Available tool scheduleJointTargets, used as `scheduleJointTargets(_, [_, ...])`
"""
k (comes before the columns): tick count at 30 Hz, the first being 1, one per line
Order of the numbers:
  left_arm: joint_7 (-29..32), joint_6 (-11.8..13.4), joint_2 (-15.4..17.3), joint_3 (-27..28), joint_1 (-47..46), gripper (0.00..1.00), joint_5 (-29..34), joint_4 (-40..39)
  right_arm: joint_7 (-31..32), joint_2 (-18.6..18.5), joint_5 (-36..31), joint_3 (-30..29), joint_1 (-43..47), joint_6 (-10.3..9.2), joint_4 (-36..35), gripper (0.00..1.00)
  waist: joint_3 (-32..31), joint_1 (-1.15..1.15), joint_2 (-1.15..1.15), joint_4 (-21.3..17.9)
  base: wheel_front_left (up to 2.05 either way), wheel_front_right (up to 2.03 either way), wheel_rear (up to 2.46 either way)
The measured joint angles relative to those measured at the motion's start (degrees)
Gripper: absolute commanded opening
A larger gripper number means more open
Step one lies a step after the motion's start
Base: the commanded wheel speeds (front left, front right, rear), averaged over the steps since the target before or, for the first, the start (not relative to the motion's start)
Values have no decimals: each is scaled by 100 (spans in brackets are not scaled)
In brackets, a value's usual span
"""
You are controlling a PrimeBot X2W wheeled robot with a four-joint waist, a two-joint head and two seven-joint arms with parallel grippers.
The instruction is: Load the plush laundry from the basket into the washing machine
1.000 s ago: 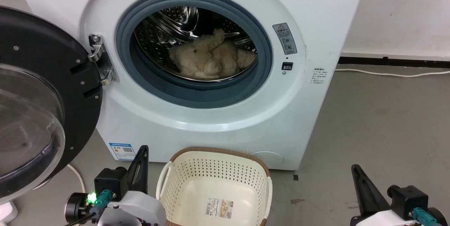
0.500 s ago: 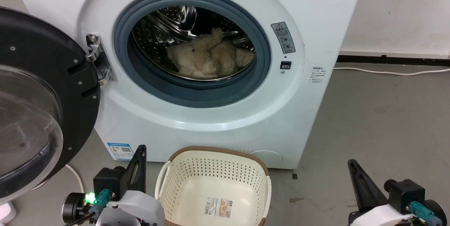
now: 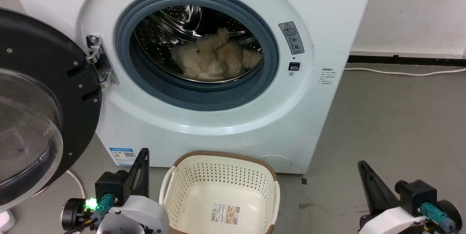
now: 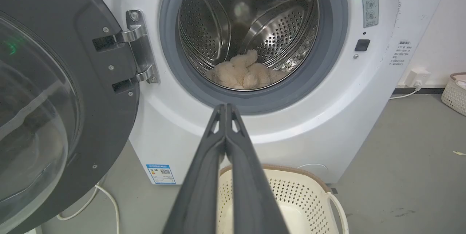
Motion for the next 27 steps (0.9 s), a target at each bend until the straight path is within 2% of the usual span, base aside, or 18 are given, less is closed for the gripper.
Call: scheduleJointTargets(27, [297,-110,-291,366,106,0,490,-327,301,-1,-210,51,-143,0,-200,0,43,0,0,-62,0,0,0])
